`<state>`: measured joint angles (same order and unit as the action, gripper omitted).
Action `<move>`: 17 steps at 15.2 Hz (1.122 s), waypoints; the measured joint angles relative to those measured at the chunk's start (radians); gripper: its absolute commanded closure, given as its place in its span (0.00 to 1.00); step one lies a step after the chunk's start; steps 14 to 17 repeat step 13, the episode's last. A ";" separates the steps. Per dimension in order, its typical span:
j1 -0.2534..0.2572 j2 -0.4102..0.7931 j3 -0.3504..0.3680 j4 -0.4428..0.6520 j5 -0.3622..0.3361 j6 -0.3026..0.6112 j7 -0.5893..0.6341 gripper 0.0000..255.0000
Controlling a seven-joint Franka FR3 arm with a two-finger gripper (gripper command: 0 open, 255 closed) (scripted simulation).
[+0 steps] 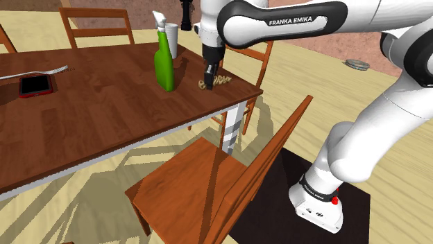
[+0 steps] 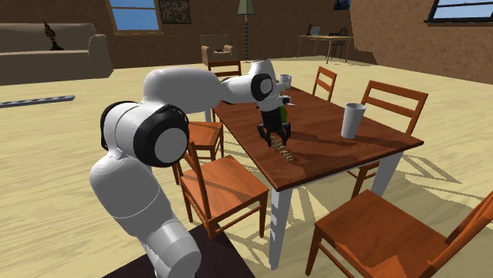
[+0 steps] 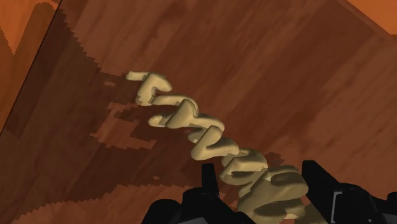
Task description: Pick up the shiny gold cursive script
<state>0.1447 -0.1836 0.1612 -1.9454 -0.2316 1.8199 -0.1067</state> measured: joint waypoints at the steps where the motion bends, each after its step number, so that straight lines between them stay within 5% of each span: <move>1: 0.001 -0.003 0.001 0.009 0.001 -0.012 -0.002 1.00; 17: 0.000 0.019 0.004 0.187 0.004 -0.165 -0.034 1.00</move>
